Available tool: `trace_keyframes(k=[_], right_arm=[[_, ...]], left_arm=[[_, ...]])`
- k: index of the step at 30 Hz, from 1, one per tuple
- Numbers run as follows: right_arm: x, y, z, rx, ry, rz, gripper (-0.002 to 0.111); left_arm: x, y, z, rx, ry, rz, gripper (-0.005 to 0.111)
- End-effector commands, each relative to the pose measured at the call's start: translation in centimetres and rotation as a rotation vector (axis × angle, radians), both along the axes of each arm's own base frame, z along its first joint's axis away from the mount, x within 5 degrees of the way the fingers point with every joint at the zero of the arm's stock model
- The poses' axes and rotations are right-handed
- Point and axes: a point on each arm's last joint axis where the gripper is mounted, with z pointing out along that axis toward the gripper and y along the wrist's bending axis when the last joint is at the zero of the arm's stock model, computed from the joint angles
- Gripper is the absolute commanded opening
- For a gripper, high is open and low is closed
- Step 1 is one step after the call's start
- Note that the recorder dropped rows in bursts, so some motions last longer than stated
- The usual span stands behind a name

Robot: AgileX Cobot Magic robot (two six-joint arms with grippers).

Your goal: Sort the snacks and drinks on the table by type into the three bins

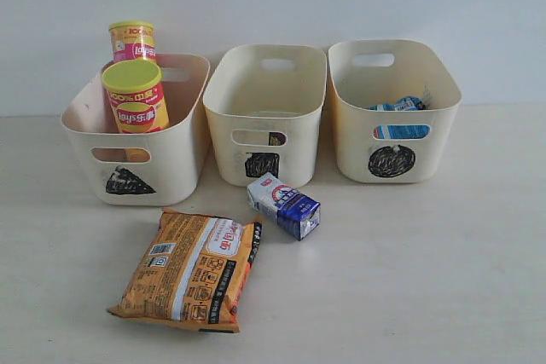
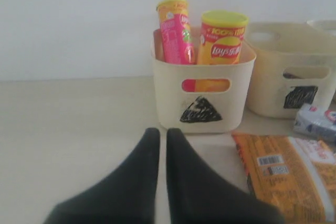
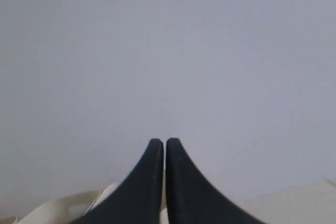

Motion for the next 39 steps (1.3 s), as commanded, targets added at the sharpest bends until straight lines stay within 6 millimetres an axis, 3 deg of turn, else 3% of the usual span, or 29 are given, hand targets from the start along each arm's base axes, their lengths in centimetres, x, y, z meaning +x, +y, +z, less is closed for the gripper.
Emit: trace_keyframes(k=[1,10,15,20,24,29,35,39], right_arm=[[-0.5,0.2,1.7,0.039,0.113,0.03,0.0],[0.2,1.3,7.3,0.144,0.369,0.17,0.0],[2.9,3.2,10.1,0.069,0.481,0.379,0.0],[7.0,4.9,12.0,0.147,0.542,0.622,0.0],[10.4,6.5,11.7,0.1,0.675,0.855,0.0],[14.5,8.0,10.0,-0.06,0.982,1.09,0.0],[17.0,9.7,6.9,-0.36,1.413,0.873,0.0],[17.9,12.2,5.0,-0.455,1.48,0.778,0.0]], left_arm=[[-0.1,0.1,-1.1,0.021,0.062,0.009,0.004],[-0.1,0.1,-1.2,0.021,0.067,0.009,0.004],[-0.1,0.1,-1.2,0.021,0.067,0.009,0.004],[-0.1,0.1,-1.2,0.021,0.067,0.009,0.004],[-0.1,0.1,-1.1,0.021,0.063,0.009,0.004],[-0.1,0.1,-1.1,0.021,0.063,0.009,0.004],[-0.1,0.1,-1.1,0.021,0.063,0.009,0.004],[-0.1,0.1,-1.1,0.021,0.063,0.009,0.004]])
